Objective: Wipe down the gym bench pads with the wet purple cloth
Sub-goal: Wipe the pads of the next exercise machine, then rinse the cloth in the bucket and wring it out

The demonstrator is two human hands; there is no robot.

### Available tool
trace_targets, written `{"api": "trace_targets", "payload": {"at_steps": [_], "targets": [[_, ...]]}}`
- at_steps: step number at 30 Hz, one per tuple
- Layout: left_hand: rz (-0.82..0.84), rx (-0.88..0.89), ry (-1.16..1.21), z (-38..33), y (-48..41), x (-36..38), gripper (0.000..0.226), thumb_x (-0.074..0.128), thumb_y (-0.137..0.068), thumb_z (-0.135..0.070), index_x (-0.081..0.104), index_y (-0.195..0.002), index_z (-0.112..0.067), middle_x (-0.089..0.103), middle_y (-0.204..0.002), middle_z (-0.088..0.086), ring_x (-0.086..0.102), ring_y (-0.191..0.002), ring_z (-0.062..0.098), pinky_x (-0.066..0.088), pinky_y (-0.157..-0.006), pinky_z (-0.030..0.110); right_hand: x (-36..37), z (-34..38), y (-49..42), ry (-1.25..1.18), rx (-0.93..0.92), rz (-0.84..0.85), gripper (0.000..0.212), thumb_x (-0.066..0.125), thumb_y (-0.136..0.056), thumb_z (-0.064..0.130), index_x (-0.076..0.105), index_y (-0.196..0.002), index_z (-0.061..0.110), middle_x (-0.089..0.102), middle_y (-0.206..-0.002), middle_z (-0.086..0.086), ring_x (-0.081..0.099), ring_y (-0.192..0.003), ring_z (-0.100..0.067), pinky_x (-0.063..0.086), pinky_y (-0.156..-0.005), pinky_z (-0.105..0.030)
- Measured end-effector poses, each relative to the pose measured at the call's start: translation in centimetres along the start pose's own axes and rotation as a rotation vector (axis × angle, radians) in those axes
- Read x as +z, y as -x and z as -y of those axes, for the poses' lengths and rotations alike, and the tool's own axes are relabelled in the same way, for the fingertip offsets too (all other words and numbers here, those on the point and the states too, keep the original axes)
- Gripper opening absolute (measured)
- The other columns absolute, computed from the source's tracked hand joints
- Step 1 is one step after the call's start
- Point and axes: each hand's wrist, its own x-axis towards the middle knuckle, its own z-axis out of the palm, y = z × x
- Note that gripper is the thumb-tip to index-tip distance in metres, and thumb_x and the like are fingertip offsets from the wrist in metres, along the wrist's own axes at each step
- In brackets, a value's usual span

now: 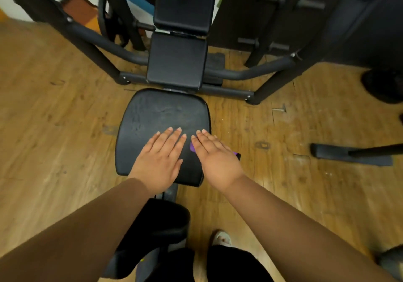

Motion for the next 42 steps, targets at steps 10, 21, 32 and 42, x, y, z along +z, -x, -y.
{"api": "trace_targets", "payload": {"at_steps": [10, 21, 32, 42], "targets": [[-0.047, -0.334, -0.043, -4.9, 4.4, -4.8, 0.061, 0.031, -0.092, -0.036, 0.047, -0.140, -0.003, 0.048, -0.144, 0.015, 0.041, -0.135, 0.031, 0.024, -0.112, 0.043, -3.6, -0.6, 2.7, 0.086, -0.273, -0.020, 0.068, 0.037, -0.098, 0.005, 0.000, -0.155, 0.014, -0.004, -0.163, -0.003, -0.006, -0.149, -0.015, -0.013, -0.110, -0.024], [0.036, -0.746, -0.116, -13.1, 18.2, -8.5, 0.059, 0.034, -0.091, -0.034, 0.051, -0.137, -0.003, 0.051, -0.142, 0.015, 0.050, -0.129, 0.034, 0.025, -0.109, 0.043, -2.3, 6.1, 10.1, 0.091, -0.696, 0.018, 0.064, 0.035, -0.100, 0.006, 0.004, -0.155, 0.015, 0.002, -0.163, -0.002, -0.001, -0.149, -0.015, 0.002, -0.118, -0.028], [0.125, -1.208, -0.210, -20.0, 39.0, -12.9, 0.061, 0.032, -0.091, -0.035, 0.049, -0.137, 0.000, 0.053, -0.139, 0.019, 0.051, -0.128, 0.036, 0.024, -0.107, 0.043, 0.8, 22.2, 21.2, 0.142, -1.158, 0.090, 0.066, 0.036, -0.097, 0.001, 0.006, -0.155, 0.014, 0.002, -0.163, -0.003, 0.000, -0.149, -0.016, 0.013, -0.118, -0.032], [0.236, -1.532, -0.260, -32.9, 60.4, -16.8, 0.062, 0.030, -0.091, -0.037, 0.047, -0.140, -0.002, 0.051, -0.141, 0.017, 0.049, -0.130, 0.034, 0.020, -0.109, 0.042, 6.9, 35.3, 40.0, 0.157, -1.453, 0.144, 0.060, 0.031, -0.100, 0.005, 0.010, -0.155, 0.015, 0.006, -0.163, -0.002, 0.004, -0.149, -0.016, 0.013, -0.117, -0.032]]}}
